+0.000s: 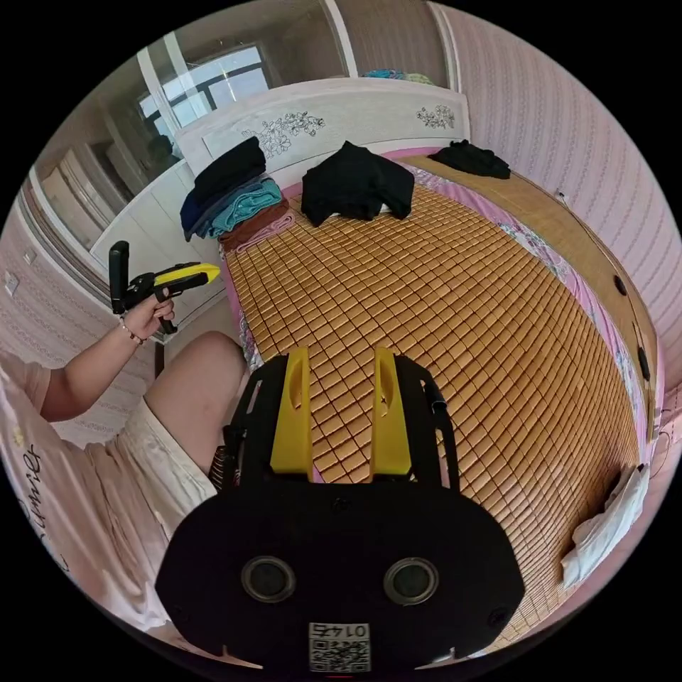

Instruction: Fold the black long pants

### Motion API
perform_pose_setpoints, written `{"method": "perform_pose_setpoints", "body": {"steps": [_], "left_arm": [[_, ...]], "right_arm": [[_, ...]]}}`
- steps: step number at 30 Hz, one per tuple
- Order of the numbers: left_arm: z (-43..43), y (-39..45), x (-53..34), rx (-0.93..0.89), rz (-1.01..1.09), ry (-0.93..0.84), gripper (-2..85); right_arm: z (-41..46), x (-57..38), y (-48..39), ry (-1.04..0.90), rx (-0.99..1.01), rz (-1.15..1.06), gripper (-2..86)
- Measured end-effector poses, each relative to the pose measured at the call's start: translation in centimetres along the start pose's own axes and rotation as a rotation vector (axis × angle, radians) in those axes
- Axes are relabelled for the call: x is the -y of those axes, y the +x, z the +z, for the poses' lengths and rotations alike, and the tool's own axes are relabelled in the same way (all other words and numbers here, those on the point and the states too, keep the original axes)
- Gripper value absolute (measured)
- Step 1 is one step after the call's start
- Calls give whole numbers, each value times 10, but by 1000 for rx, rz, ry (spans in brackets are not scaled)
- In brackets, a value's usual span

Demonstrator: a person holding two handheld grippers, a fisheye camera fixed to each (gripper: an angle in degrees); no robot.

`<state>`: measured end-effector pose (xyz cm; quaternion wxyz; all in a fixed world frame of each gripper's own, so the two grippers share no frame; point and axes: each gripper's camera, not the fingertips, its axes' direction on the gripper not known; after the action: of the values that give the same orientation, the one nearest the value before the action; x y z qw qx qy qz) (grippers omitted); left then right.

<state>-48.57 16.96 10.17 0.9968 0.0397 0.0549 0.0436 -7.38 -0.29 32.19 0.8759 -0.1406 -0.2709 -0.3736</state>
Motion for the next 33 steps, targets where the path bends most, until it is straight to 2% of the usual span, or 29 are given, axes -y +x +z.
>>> {"method": "perform_pose_setpoints", "body": {"steps": [4,8,13,17,19,22,26,29,33], "left_arm": [[33,-94,15,-79,-220,31,-7],[78,-158,37,-161,-332,38,15],[127,-223,71,-33,-405,74,100],[155,-266,71,-51,-538,92,104],[169,-277,76,-76,-537,46,78],[167,-281,80,-46,-498,12,42],[133,-276,69,-55,-501,115,17],[84,-246,66,-38,-400,201,4],[2,-173,55,-108,-201,320,-1]], "right_arm": [[51,114,0,-18,90,-64,140],[96,204,15,35,158,-20,161],[170,311,36,41,-46,29,167],[220,352,48,-17,-173,92,157],[233,364,53,-24,-139,127,103],[225,365,48,30,-118,111,13],[187,344,36,128,5,17,-4],[140,298,27,213,120,-2,-7],[110,170,4,208,170,102,-6]]}}
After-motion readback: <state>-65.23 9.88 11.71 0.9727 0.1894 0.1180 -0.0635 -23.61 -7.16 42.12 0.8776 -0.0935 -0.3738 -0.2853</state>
